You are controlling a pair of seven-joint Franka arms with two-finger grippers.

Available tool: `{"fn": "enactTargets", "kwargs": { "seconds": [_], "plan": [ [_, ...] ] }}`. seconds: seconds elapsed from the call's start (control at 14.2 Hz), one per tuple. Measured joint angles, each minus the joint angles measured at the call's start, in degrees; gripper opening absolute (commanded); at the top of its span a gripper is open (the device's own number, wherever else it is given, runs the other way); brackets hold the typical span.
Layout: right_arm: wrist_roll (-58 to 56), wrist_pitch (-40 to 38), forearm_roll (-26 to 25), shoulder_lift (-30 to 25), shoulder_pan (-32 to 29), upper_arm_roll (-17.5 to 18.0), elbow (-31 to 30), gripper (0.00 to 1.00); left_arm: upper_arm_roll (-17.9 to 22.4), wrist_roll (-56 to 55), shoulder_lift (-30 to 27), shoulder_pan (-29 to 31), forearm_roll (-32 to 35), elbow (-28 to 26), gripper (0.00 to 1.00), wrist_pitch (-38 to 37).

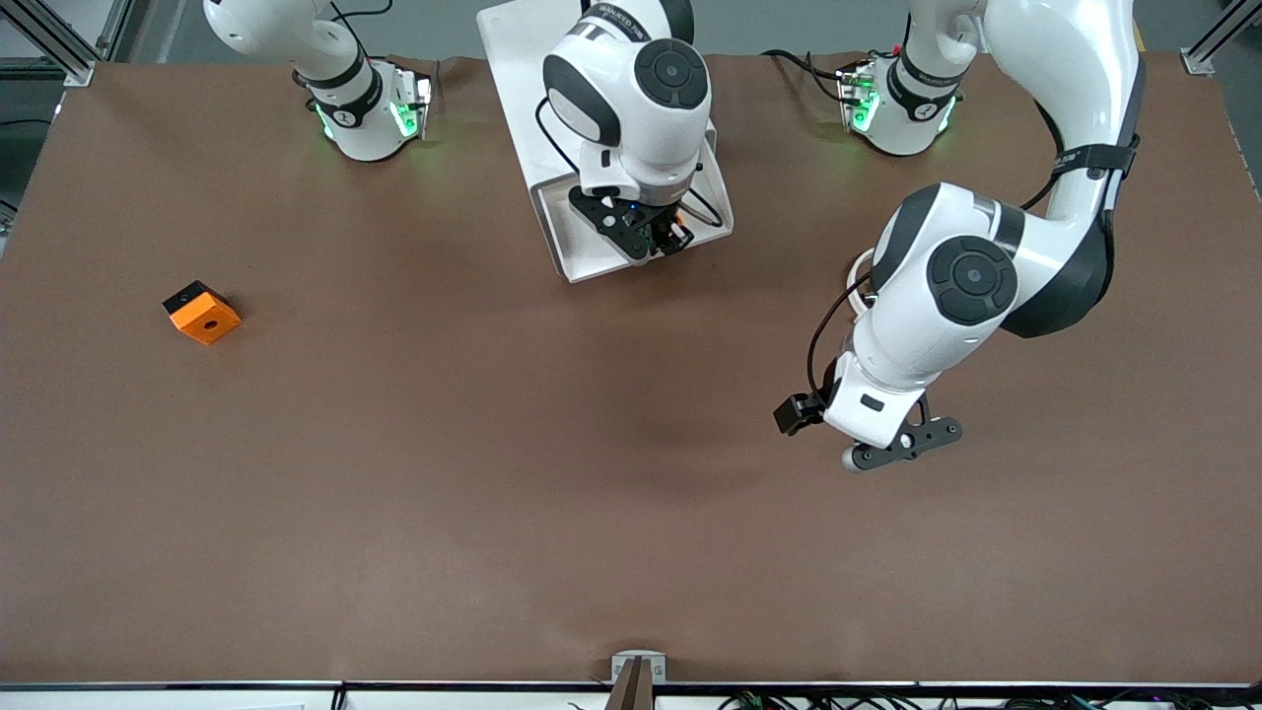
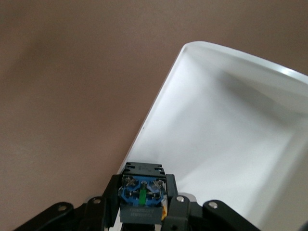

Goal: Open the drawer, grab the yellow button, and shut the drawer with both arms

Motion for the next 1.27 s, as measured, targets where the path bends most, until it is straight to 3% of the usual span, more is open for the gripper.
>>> {"fn": "enactTargets", "kwargs": {
  "seconds": [0.35,0.78,0.99,1.27],
  "plan": [
    [-10.33,-10.63,4.29,-0.95,-7.23,-0.46,8.9,0.0,-0.08,0.0,-0.71,-0.01,0.01,-1.0,1.0,0.05],
    [-44.42,-17.5,5.39,-5.71,-27.32,-1.57,10.36,0.0,-3.16,0.02,-3.48,-0.1,0.02,-7.01,1.0,0.01],
    [-60.94,-15.97,1.4,-5.6,-36.71,-1.67,8.74,0.0,-5.88,0.02,-5.35,-0.19,0.03,-10.93,1.0,0.01],
    [-75.85,-4.69,-4.33,-4.94,-43.27,-1.65,1.06,0.0,-8.54,-0.02,-6.5,-2.0,0.66,-14.51,1.0,0.01]
  ]
}}
